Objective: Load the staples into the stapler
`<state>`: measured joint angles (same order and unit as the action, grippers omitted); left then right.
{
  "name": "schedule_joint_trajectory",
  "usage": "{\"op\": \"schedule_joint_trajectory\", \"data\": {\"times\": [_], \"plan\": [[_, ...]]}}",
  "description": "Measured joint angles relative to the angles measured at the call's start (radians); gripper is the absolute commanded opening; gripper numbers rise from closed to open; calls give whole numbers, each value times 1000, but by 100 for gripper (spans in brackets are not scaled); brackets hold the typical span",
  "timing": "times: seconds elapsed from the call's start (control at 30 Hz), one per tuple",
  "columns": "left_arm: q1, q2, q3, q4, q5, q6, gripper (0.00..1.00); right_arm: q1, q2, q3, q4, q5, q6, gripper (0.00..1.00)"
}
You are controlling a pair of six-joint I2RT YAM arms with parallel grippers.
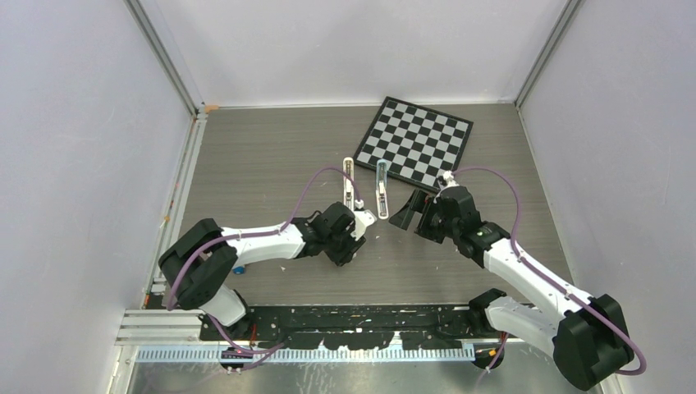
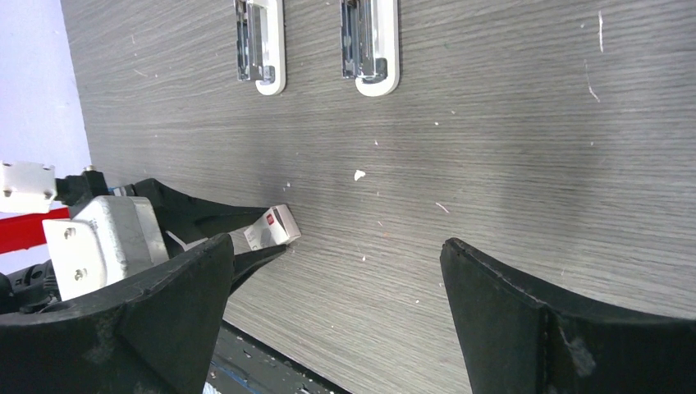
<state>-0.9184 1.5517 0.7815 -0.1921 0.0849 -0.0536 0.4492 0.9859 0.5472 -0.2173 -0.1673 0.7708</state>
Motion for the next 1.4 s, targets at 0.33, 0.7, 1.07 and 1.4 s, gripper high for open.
{"op": "schedule_joint_trajectory", "data": {"times": [0.33, 0.7, 1.07, 1.4], "plan": [[-5, -26, -30, 25, -13, -17, 32, 0, 2, -22, 9, -47, 22, 100], [-5, -185, -133, 148, 52, -23, 32, 0, 123, -22, 75, -190, 13, 88], [-5, -307, -203, 304, 155, -44, 35, -1, 274, -22, 243, -415, 26, 77], [-5, -338, -203, 330, 174, -44, 36, 0, 308, -43, 326, -531, 36, 75]]}}
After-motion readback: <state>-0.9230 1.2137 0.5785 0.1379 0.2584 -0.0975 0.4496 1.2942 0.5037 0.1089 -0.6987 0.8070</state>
